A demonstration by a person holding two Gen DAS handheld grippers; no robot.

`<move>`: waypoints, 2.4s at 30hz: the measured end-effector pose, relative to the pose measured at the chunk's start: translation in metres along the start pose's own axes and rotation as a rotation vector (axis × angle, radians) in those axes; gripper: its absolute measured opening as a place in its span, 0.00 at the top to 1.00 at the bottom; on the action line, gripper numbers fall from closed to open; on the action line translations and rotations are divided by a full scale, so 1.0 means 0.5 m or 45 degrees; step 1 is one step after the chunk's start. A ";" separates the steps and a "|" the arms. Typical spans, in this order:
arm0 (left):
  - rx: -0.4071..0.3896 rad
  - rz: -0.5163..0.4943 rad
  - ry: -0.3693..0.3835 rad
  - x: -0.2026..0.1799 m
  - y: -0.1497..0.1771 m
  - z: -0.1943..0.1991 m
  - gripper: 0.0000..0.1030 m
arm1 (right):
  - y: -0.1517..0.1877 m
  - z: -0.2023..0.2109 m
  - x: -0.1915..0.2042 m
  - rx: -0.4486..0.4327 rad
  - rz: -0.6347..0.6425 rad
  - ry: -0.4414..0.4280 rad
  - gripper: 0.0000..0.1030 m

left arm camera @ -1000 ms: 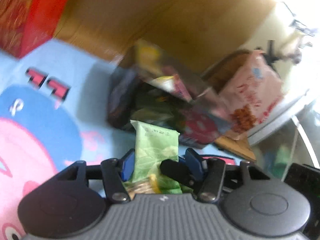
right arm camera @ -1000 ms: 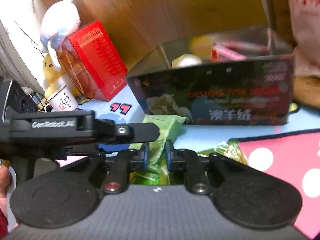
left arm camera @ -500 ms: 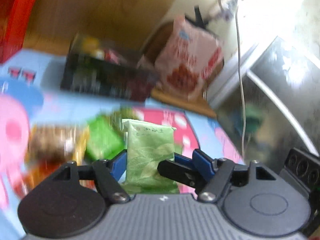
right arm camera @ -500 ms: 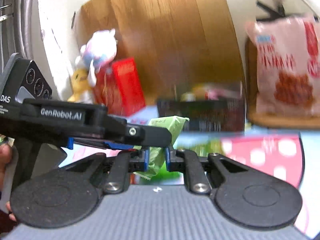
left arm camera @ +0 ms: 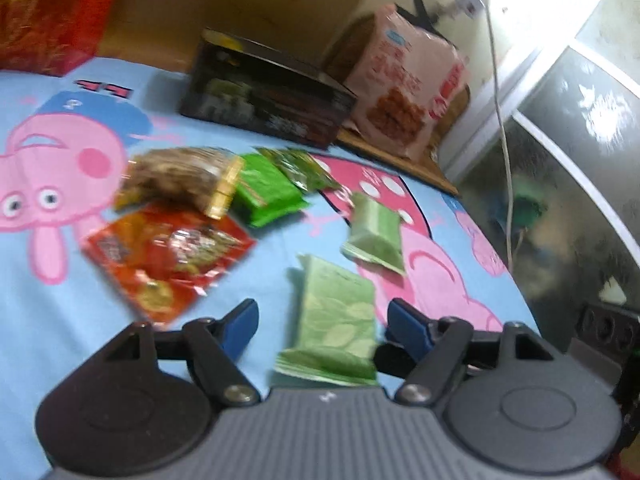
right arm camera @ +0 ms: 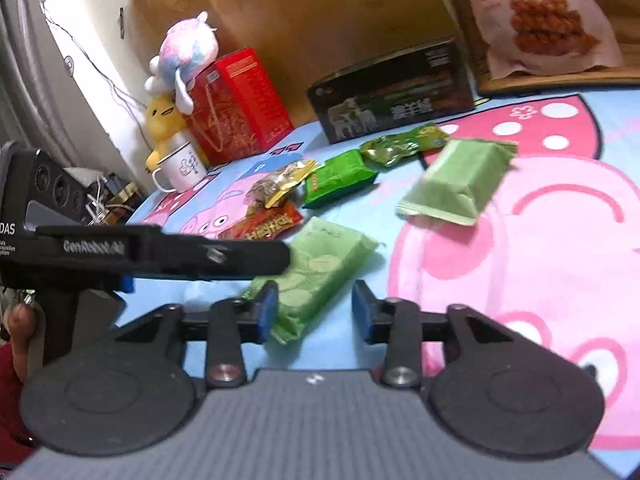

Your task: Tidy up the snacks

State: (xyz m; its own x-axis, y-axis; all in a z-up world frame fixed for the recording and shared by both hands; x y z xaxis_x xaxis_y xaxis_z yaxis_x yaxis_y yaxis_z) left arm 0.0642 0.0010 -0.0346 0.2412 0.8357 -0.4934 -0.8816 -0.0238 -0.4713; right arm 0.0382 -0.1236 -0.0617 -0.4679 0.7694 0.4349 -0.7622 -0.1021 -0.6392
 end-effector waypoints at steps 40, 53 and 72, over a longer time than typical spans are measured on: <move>0.003 -0.060 0.129 -0.023 0.009 -0.045 0.42 | 0.027 -0.055 0.060 0.009 0.467 0.306 0.32; 0.004 -0.089 0.057 -0.023 0.016 -0.040 0.60 | 0.025 -0.054 0.050 0.001 0.425 0.358 0.27; -0.245 -0.198 -0.060 -0.028 -0.265 0.062 0.63 | -0.236 -0.060 0.080 -0.269 0.566 0.293 0.57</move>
State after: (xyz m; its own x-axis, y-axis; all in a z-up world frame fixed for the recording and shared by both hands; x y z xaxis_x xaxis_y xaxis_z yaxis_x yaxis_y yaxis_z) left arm 0.1651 0.0092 0.0574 0.3448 0.8619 -0.3717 -0.7407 0.0066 -0.6718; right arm 0.1229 -0.0617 0.0124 -0.5964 0.8017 -0.0411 -0.3956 -0.3381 -0.8539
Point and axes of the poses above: each gripper's, at about its wrist camera, not at the fingertips, and z roughly against the way its jaws point, x to its left, y to its underside, the point moved 10 cm from there along -z, roughly the way its jaws point, and after that the axes turned 14 degrees about x, right-handed, at the moved point
